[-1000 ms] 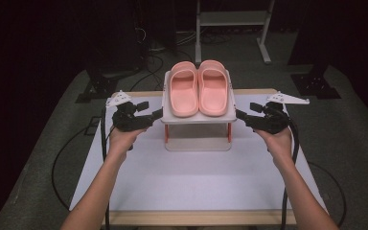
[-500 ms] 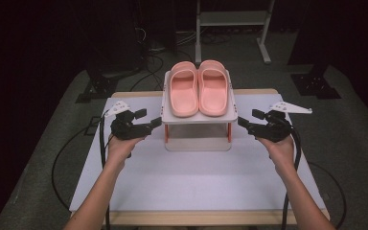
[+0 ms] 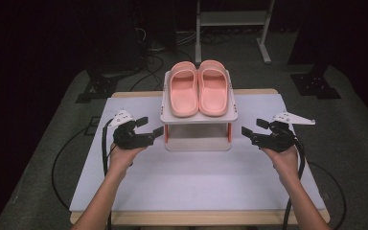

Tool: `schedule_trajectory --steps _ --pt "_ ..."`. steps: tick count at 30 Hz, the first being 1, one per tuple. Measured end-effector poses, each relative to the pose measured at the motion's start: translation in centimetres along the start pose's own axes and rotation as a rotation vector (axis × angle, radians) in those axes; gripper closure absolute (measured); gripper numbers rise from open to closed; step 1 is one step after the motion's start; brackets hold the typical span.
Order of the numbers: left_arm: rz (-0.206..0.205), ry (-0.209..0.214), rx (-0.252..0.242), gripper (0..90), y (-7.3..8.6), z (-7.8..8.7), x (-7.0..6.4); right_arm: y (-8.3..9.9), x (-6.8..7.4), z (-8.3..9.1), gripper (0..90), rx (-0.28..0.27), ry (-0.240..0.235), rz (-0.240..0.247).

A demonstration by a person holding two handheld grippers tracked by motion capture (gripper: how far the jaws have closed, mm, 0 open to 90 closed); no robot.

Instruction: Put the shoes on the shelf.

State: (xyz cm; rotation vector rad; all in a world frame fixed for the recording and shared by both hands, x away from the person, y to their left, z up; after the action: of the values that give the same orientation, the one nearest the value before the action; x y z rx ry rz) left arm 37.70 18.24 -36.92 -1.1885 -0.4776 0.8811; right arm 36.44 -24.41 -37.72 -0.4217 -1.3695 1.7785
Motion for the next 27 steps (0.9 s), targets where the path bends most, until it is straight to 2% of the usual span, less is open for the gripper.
schedule_trajectory --steps 11,14,20,24,27 --pt "0.005 -0.022 0.011 17.3 1.8 0.4 0.1 2.2 -0.1 0.4 23.5 -0.005 0.002 -0.003" --pt "0.005 -0.023 0.006 17.3 2.1 0.6 0.0 2.8 -0.2 0.6 23.5 -0.019 -0.001 -0.026" --pt "-0.019 -0.039 0.008 17.1 3.1 0.8 -0.1 3.5 -0.2 0.7 23.5 -0.022 0.003 -0.029" --pt "-0.018 -0.047 -0.005 16.4 4.0 1.1 -0.2 4.3 -0.3 1.0 23.5 -0.02 0.009 -0.03" --pt "-0.002 -0.047 -0.015 16.4 4.8 1.5 -0.2 5.1 -0.4 1.2 23.5 -0.019 0.012 -0.034"
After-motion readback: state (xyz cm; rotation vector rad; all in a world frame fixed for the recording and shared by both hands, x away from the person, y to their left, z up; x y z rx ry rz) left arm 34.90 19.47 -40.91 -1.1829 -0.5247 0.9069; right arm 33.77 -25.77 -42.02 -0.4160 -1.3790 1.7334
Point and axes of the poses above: each handheld gripper's, and its own axes: z roughly backward along the jaws, y roughly out of its underside, x roughly to its left, the point moved 2 cm from there along -z, roughly forward along the jaws, and after that the axes turned 5 degrees about -y, right-handed, at the moved point
